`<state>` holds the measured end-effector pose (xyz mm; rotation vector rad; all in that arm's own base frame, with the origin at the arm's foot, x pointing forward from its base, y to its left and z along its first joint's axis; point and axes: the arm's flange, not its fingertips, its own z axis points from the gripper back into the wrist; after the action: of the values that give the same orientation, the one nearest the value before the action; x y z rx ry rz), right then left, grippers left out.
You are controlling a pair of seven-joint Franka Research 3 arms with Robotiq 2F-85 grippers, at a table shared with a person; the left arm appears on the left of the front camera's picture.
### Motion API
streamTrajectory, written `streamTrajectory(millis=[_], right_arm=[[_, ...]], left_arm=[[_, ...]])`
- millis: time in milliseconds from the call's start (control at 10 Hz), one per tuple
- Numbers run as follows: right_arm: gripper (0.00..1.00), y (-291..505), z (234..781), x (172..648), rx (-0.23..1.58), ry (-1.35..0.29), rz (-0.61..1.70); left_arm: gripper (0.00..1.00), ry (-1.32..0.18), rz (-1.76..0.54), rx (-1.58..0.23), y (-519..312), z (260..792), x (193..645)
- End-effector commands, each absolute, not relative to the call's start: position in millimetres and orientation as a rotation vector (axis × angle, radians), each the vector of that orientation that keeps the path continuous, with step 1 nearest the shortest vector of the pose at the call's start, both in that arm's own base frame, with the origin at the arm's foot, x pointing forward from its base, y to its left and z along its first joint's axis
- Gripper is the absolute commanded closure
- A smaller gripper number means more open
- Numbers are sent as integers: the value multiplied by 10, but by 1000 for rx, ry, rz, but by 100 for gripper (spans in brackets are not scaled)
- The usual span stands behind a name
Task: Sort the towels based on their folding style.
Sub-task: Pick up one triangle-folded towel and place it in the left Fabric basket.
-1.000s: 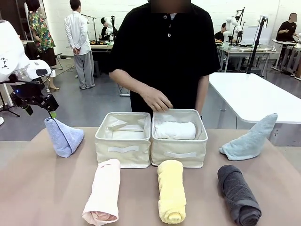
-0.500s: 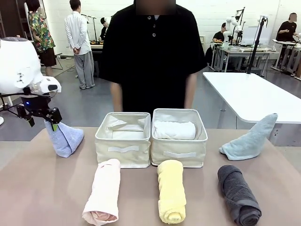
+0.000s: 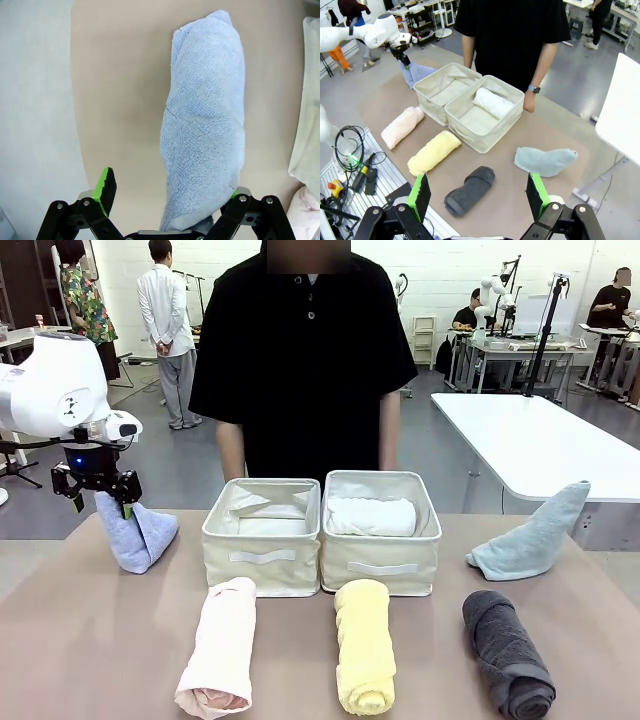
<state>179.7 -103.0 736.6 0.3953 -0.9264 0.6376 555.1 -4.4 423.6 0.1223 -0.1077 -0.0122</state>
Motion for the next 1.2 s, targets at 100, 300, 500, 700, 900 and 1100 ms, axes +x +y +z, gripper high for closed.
streamTrajectory(millis=[100, 300, 500, 700, 900, 1100], right_arm=[[0, -1024, 7355, 1806, 400, -924, 640], [0, -1024, 7355, 1806, 400, -924, 640], [0, -1024, 7355, 1806, 400, -924, 640], [0, -1024, 7355, 1806, 400, -924, 640], [0, -1024, 7355, 1806, 400, -924, 640], [0, -1024, 7355, 1806, 400, -924, 640]], left_arm=[[52, -91, -8, 90, -46, 4272, 5575], [100, -88, -22, 77, -55, 4316, 5545], [79, -78, -28, 62, -58, 4339, 5517], [100, -66, -9, 57, -41, 4338, 5518], [100, -70, -8, 49, -40, 4356, 5514], [100, -124, -37, 60, -54, 4527, 5458]])
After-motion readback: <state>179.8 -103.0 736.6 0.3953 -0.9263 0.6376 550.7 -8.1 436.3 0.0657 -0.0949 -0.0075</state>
